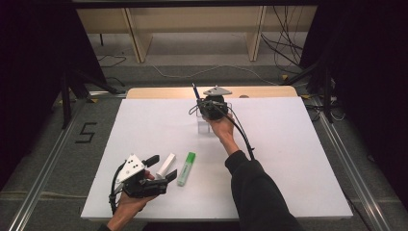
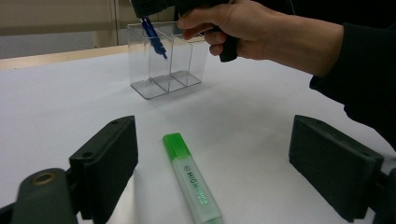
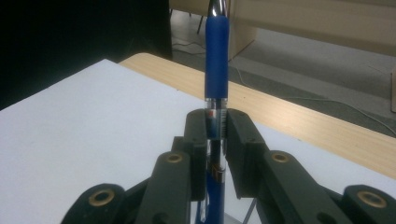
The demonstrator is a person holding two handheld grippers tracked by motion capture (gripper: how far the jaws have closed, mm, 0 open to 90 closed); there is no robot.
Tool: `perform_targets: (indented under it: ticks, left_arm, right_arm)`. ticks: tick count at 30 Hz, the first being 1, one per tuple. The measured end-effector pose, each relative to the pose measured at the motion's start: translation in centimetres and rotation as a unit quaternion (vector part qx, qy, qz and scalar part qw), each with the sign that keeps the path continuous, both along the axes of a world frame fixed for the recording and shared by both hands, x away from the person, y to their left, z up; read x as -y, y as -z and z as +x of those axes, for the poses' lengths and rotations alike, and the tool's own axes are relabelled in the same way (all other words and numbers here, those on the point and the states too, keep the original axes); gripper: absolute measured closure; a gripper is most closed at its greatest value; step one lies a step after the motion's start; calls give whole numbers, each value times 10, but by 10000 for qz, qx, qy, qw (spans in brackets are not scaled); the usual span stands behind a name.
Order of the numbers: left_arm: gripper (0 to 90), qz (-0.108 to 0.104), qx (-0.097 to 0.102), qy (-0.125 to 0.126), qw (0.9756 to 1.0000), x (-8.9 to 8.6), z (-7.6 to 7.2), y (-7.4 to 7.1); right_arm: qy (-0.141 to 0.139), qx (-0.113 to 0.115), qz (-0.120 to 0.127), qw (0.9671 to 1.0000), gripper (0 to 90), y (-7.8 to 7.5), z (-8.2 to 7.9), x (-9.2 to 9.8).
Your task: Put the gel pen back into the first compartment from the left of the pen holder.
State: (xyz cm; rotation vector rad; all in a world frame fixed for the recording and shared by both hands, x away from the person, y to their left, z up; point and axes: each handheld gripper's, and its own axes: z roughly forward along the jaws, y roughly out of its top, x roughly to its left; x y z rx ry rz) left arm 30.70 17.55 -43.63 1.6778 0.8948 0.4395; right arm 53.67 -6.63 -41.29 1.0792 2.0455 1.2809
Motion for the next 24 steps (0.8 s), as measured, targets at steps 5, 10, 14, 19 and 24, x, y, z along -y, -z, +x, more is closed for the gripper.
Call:
perform_targets:
  ticks: [5,10,14,19,24]
  left_arm:
    - [150,12,-25,4,10000,1,0,0]
    - [150,51,-54,-20,10000,1,1,1]
    - [150,94,-107,-63,9999,1,2,2]
    - [150,163,-193,-103,9996,2,3,3]
    - [150,188,-238,-138,9994,2,4,3]
  right_arm:
    - [-43,10,-106,9999,786,4,-4,-2]
    - [22,-74,-48,10000,647,3,-5,1]
    - [-29,-65,-13,10000,549,-4,-10,4]
    - [-126,-216,185,9995,481,-15,-18,11]
    - [-160,-305,169,9993,411,-19,-24,17]
